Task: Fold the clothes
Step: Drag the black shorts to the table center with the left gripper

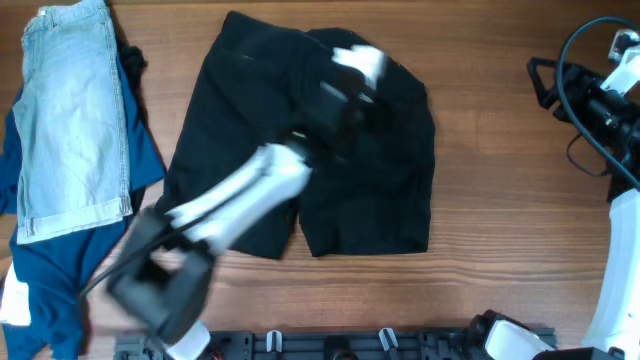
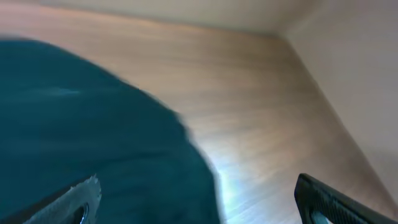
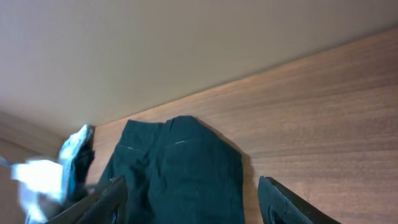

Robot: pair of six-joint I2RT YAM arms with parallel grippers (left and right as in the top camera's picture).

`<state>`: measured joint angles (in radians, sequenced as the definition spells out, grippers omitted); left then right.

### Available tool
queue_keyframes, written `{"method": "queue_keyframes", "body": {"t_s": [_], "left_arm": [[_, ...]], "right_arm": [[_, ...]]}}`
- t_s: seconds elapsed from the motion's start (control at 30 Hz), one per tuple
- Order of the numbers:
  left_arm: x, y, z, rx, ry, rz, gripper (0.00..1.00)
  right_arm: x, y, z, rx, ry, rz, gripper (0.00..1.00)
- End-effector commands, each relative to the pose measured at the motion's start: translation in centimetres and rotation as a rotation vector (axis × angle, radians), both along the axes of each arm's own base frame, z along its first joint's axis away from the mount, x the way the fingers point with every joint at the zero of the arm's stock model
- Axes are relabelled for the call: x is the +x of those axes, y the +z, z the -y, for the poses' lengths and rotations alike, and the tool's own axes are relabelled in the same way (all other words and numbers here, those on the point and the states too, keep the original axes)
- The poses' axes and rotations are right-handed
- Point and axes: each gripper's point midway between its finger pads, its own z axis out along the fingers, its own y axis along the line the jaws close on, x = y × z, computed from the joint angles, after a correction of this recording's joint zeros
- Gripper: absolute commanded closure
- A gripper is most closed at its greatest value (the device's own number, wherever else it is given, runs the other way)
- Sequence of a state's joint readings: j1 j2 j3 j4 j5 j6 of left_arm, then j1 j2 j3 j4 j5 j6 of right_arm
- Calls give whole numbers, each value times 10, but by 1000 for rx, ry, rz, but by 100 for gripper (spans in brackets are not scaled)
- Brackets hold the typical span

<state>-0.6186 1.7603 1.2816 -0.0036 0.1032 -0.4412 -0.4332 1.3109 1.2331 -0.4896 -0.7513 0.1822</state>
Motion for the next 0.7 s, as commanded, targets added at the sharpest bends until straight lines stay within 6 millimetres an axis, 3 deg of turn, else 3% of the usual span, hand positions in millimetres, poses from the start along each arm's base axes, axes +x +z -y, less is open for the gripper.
{"method": "queue_keyframes", "body": {"t_s": [0.0,0.13,0.23,0.37,0.47,0.67], "left_arm": [[10,52,-97,93,116,58,0],[10,22,-171,169,251,-108,0],[7,-2,-200,236,278,-191,0],[7,-29,-209,268,284,-269,0],[8,-42,-208,279,279,-297,0],[6,-67,-208,304,272,-363,0]], "right_arm": [[13,-16,-28,-71,91,-28,33],[42,-70,-59,-169,122,-142,28],[68,-109,-71,-253,100,-194,26],[102,-172,-71,-283,55,-261,26],[114,-208,-75,-243,68,-292,26],[129,-256,-79,-146,36,-341,26]]}}
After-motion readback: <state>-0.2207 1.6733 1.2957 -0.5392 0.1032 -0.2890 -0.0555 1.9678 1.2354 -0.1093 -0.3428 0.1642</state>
